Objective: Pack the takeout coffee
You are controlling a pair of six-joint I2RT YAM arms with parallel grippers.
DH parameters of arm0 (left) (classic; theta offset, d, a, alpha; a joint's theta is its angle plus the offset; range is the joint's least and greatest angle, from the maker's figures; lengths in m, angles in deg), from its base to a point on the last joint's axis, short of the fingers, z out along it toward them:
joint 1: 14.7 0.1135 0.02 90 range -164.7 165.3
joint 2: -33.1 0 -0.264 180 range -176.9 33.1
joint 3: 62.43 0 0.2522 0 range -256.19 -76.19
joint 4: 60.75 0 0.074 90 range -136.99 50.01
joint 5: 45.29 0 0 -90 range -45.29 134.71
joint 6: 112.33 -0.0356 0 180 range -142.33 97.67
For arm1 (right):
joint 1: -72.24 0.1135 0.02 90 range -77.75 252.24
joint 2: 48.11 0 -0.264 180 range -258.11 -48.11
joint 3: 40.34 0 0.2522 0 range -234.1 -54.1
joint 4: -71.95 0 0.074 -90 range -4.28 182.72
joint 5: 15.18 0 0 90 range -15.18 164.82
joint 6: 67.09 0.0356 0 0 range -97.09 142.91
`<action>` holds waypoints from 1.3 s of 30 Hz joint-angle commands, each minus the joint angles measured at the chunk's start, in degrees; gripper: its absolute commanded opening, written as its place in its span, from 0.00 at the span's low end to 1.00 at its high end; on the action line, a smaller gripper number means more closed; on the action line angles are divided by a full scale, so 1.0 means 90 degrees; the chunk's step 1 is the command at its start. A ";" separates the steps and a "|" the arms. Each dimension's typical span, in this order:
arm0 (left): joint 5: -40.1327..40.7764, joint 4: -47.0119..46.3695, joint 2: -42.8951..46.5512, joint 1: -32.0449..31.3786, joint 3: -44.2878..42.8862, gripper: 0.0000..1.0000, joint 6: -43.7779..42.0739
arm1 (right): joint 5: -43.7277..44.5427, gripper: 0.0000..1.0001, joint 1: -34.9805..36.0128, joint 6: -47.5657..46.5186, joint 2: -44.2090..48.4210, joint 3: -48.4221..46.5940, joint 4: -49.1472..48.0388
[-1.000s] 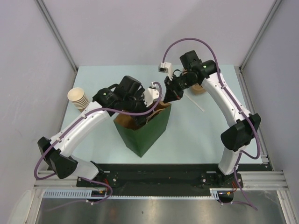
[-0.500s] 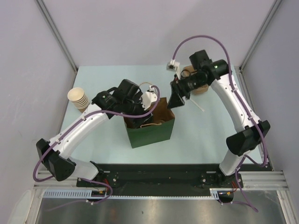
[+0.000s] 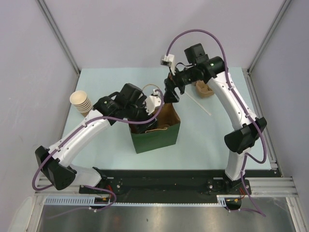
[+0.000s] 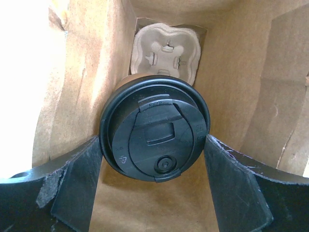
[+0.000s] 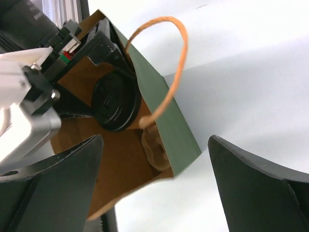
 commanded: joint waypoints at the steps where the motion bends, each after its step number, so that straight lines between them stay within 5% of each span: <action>1: -0.0100 -0.0169 0.0317 0.0029 0.0137 0.00 -0.0112 | 0.0180 0.96 0.0268 -0.0668 -0.0084 0.0202 -0.0443; 6: 0.0066 -0.0237 0.0385 -0.0029 0.0274 0.00 -0.0102 | 0.0306 0.90 0.0581 -0.0981 -0.0211 0.0397 -0.0484; 10: 0.0173 -0.0354 0.0502 -0.0127 0.0468 0.00 -0.0131 | 0.0677 0.75 0.0747 -0.1021 -0.0123 0.0787 -0.0862; 13: 0.0261 -0.0413 0.0561 -0.0195 0.0586 0.00 -0.0161 | 0.0912 0.55 0.0757 -0.0923 0.0101 0.1206 -0.1360; 17: 0.0437 -0.0559 0.0678 -0.0234 0.0733 0.00 -0.0131 | 0.0913 0.05 0.0747 -0.0826 0.0394 0.1354 -0.1693; 18: 0.0486 -0.0598 0.0698 -0.0254 0.0762 0.00 -0.0112 | 0.0951 0.00 0.0757 -0.0671 0.0569 0.1413 -0.1810; 28: 0.1296 -0.1370 0.1108 -0.0400 0.1562 0.00 -0.0111 | 0.1644 0.00 0.1186 -0.0239 0.2365 0.3580 -0.3997; 39: 0.1990 -0.2834 0.1957 -0.0752 0.3017 0.00 -0.0863 | 0.2602 0.00 0.1870 -0.0230 0.3031 0.4753 -0.4575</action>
